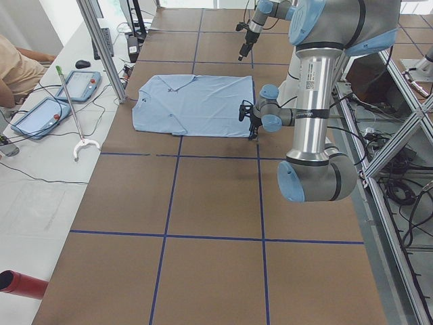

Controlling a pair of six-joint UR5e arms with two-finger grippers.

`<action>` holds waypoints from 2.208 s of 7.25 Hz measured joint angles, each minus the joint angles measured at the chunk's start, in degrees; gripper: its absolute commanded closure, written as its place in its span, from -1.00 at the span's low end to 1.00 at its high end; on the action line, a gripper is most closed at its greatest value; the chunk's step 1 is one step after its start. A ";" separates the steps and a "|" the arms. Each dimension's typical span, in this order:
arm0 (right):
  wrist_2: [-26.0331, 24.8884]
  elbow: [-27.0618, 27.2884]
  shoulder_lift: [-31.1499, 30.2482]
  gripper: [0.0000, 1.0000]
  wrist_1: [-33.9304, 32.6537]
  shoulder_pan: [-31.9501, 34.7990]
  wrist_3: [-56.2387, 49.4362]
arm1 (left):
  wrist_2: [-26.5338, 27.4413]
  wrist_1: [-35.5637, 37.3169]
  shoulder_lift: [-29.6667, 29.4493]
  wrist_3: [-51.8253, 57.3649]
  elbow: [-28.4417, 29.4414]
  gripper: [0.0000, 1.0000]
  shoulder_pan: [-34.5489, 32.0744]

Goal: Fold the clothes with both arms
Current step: 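Grasp the hem corners with the left and right grippers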

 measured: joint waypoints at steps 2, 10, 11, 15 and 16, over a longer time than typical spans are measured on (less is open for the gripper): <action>0.00 0.00 0.00 -0.98 0.00 0.00 0.00 | -0.08 0.00 -0.02 -0.41 -0.06 1.00 0.30; -1.07 -1.92 -0.36 -0.63 -0.93 -3.94 7.32 | 0.34 -0.08 -0.33 -2.01 -3.60 1.00 0.14; -1.96 -3.26 -0.20 -0.56 -1.53 -5.45 7.91 | 0.84 -0.08 -0.20 -2.89 -4.25 1.00 0.13; -5.34 -8.12 1.61 -0.32 -2.02 -10.05 9.60 | 4.48 -0.09 -0.06 -4.02 -4.75 1.00 0.14; -5.98 -9.56 3.17 -0.10 -2.02 -10.63 10.02 | 4.78 -0.09 -0.04 -4.07 -4.80 1.00 0.14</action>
